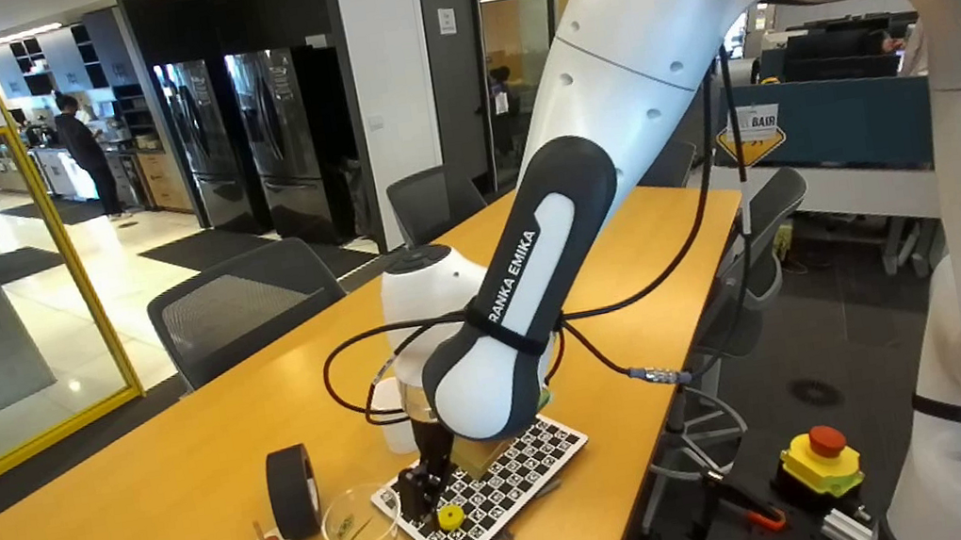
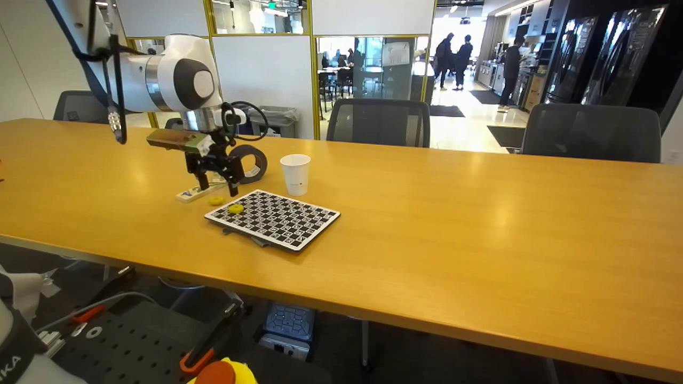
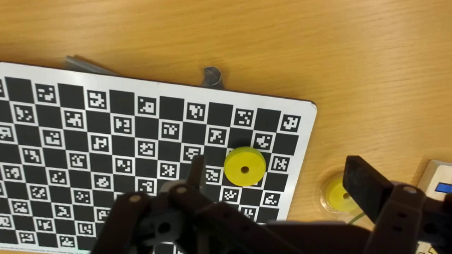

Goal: Put the tiles on the board in the cups

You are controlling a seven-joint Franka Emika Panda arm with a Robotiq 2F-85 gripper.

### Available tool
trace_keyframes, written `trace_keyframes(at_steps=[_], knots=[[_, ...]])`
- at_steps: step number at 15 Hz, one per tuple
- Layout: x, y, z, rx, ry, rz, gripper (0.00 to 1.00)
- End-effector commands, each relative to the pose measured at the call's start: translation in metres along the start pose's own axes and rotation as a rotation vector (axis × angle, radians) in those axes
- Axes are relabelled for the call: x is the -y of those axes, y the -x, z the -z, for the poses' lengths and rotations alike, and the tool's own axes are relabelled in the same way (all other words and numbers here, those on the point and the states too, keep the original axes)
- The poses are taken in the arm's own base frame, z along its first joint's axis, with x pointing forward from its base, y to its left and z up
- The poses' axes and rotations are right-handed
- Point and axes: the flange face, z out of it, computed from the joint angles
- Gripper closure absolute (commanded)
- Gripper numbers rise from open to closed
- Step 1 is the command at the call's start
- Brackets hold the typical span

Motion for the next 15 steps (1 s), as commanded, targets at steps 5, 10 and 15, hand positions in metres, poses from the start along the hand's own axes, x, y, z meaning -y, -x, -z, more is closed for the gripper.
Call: trace_keyframes(at_steps=[5, 10, 15], knots=[[-0.015, -0.042, -0.035, 0.02, -0.051, 0.045, 0.0], [-0.02, -0.052, -0.045, 0.046, -0.05, 0.051, 0.0], [-0.022, -0.046, -0.045, 0.096, -0.041, 0.029, 0.0]])
